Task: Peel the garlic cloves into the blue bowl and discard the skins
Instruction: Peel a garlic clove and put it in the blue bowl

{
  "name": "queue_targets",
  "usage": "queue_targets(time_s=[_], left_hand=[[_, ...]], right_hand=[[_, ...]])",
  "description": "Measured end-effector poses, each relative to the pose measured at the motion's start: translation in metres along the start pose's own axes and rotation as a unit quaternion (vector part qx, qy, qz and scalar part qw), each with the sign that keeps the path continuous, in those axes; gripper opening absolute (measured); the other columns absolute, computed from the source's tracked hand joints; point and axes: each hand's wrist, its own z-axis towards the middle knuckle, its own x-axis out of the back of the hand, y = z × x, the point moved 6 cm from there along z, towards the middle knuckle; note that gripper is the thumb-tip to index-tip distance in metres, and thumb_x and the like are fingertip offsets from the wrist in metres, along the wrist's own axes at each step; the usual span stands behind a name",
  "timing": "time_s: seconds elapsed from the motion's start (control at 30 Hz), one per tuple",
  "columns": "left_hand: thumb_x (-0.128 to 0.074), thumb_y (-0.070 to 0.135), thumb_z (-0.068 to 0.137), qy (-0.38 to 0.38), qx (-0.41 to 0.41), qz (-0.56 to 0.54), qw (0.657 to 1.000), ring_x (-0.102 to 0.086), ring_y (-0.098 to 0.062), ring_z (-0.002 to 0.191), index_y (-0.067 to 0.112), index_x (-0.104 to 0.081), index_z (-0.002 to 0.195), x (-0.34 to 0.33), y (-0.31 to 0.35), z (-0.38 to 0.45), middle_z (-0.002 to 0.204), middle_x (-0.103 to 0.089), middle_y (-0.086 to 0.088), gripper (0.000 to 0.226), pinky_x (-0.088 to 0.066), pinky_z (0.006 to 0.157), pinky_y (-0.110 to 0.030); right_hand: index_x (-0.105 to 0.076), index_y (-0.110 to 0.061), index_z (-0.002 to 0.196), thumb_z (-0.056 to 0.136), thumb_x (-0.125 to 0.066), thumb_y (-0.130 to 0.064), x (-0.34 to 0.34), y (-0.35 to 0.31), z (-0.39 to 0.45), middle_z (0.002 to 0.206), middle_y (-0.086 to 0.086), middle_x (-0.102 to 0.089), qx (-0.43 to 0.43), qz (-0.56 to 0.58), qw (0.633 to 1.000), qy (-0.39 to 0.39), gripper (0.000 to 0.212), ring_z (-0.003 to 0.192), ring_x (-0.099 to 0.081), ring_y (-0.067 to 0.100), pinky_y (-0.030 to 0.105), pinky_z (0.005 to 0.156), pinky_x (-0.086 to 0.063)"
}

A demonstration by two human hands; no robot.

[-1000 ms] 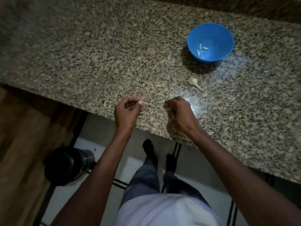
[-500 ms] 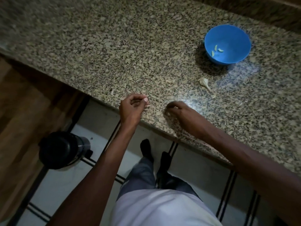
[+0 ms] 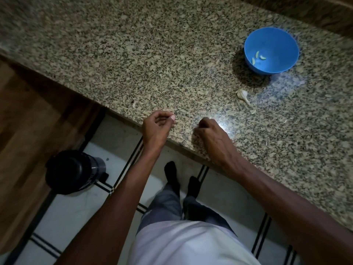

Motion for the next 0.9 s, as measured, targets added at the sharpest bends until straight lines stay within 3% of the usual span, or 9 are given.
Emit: queue_targets(time_s=[0.17,0.33,0.43,0.5,0.53,0.57,0.63,0.8,0.9], left_hand=[[-0.076,0.003,0.091,-0.011,0.012,0.003,1.000,-0.075,-0.025,0.096,-0.002,-0.072,0.103,-0.004,-0.003,-0.004,0.105,-0.076,-0.009,0.013,-0.063,0.087,-0.042],[-0.074,0.001,0.092,-0.011,0.005,-0.015,1.000,-0.075,-0.023,0.098,-0.003,-0.072,0.105,0.003,0.004,-0.009,0.109,-0.076,-0.009,0.014,-0.062,0.083,-0.029],[-0.075,0.004,0.092,-0.003,0.000,-0.014,1.000,-0.076,-0.021,0.094,-0.001,-0.072,0.103,0.016,0.002,-0.012,0.104,-0.077,-0.010,0.013,-0.062,0.081,-0.030],[-0.076,0.004,0.092,0.007,0.012,-0.038,0.999,-0.076,-0.023,0.094,-0.004,-0.071,0.105,0.029,-0.004,-0.013,0.104,-0.077,-0.014,0.016,-0.061,0.081,-0.029],[-0.075,0.003,0.092,0.016,0.024,-0.054,0.998,-0.077,-0.024,0.094,-0.005,-0.071,0.106,0.037,-0.008,-0.013,0.105,-0.077,-0.016,0.017,-0.060,0.081,-0.028],[-0.076,0.003,0.092,0.025,0.037,-0.069,0.997,-0.077,-0.025,0.094,-0.005,-0.071,0.106,0.045,-0.012,-0.014,0.104,-0.077,-0.017,0.017,-0.060,0.081,-0.028],[-0.076,0.004,0.091,0.048,0.057,-0.096,0.993,-0.077,-0.026,0.095,-0.003,-0.072,0.106,0.069,-0.016,-0.017,0.102,-0.078,-0.016,0.017,-0.060,0.081,-0.027],[-0.078,0.008,0.090,0.122,0.084,-0.161,0.976,-0.077,-0.022,0.091,0.007,-0.074,0.103,0.150,-0.026,-0.021,0.095,-0.079,-0.011,0.013,-0.061,0.083,-0.028],[-0.077,0.008,0.091,0.190,0.095,-0.199,0.957,-0.077,-0.025,0.095,0.008,-0.075,0.105,0.225,-0.046,-0.021,0.099,-0.079,-0.015,0.014,-0.061,0.086,-0.030]], right_hand=[[-0.074,-0.008,0.095,0.100,-0.066,-0.015,-0.008,0.004,0.006,0.095,0.004,-0.056,0.019,-0.061,0.998,0.003,0.013,0.091,-0.052,0.021,0.038,0.070,-0.053],[-0.065,-0.003,0.106,0.097,-0.058,0.001,-0.015,0.010,0.007,0.101,0.012,-0.062,0.028,-0.108,0.994,0.018,0.012,0.092,-0.054,0.027,0.041,0.072,-0.054],[-0.059,-0.001,0.098,0.095,-0.055,0.008,-0.019,0.011,0.010,0.091,0.012,-0.058,-0.001,-0.098,0.995,0.036,0.011,0.082,-0.051,0.025,0.036,0.066,-0.048],[-0.064,-0.004,0.090,0.094,-0.054,0.008,-0.008,0.010,0.020,0.084,0.006,-0.062,-0.097,0.045,0.992,0.059,0.017,0.074,-0.058,0.019,0.026,0.061,-0.049],[-0.069,-0.005,0.093,0.098,-0.056,0.004,-0.004,0.009,0.028,0.085,0.001,-0.067,-0.164,0.162,0.970,0.073,0.016,0.073,-0.062,0.013,0.017,0.059,-0.050],[-0.072,-0.004,0.099,0.101,-0.059,-0.002,-0.004,0.005,0.035,0.087,0.000,-0.070,-0.221,0.284,0.930,0.073,0.013,0.073,-0.066,0.009,0.012,0.057,-0.050],[-0.072,0.000,0.110,0.103,-0.064,-0.008,-0.014,-0.026,0.057,0.093,0.006,-0.073,-0.246,0.455,0.854,0.047,0.014,0.074,-0.070,0.009,0.016,0.061,-0.054],[-0.072,-0.004,0.107,0.103,-0.065,-0.011,-0.071,-0.146,0.110,0.081,0.007,-0.072,-0.166,0.510,0.843,-0.055,0.011,0.068,-0.067,0.008,0.022,0.066,-0.056],[-0.071,-0.005,0.108,0.103,-0.065,-0.011,-0.121,-0.225,0.127,0.086,0.012,-0.074,-0.161,0.555,0.804,-0.138,0.010,0.077,-0.072,0.019,0.036,0.082,-0.062]])
